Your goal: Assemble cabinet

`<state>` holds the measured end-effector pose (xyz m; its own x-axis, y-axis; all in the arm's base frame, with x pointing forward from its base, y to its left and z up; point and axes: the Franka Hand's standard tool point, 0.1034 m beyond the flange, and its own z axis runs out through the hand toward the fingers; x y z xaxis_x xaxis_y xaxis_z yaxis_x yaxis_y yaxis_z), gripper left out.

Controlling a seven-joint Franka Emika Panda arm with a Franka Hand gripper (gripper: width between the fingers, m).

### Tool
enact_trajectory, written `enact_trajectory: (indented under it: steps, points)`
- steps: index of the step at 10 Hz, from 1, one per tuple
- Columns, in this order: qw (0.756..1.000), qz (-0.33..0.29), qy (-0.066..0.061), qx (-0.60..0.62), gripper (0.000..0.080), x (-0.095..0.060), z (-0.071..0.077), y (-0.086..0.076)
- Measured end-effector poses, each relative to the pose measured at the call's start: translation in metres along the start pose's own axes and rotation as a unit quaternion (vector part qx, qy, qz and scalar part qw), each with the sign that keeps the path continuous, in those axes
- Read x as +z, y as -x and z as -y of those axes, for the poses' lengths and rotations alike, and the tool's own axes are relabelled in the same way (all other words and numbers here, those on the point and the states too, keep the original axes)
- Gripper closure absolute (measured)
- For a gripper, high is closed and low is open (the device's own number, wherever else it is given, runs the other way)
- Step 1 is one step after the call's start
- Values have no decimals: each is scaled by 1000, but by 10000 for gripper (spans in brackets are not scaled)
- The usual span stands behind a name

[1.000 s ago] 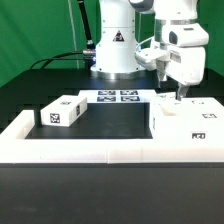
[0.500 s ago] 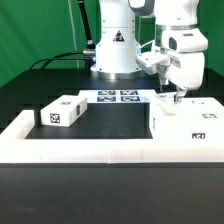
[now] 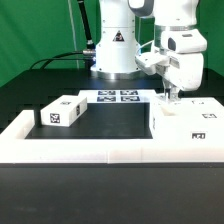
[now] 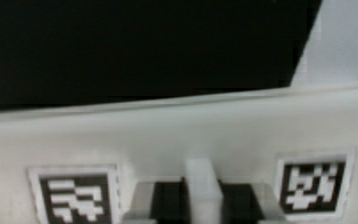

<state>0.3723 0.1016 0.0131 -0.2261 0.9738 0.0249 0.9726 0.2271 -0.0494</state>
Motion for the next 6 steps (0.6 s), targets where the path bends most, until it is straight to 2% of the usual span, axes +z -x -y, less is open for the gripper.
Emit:
enact_trajectory:
  steps: [4, 6]
  points:
    - [1000, 0, 0, 0, 732, 0, 0, 0]
    - [1000, 1, 6, 16, 732, -5, 1, 8]
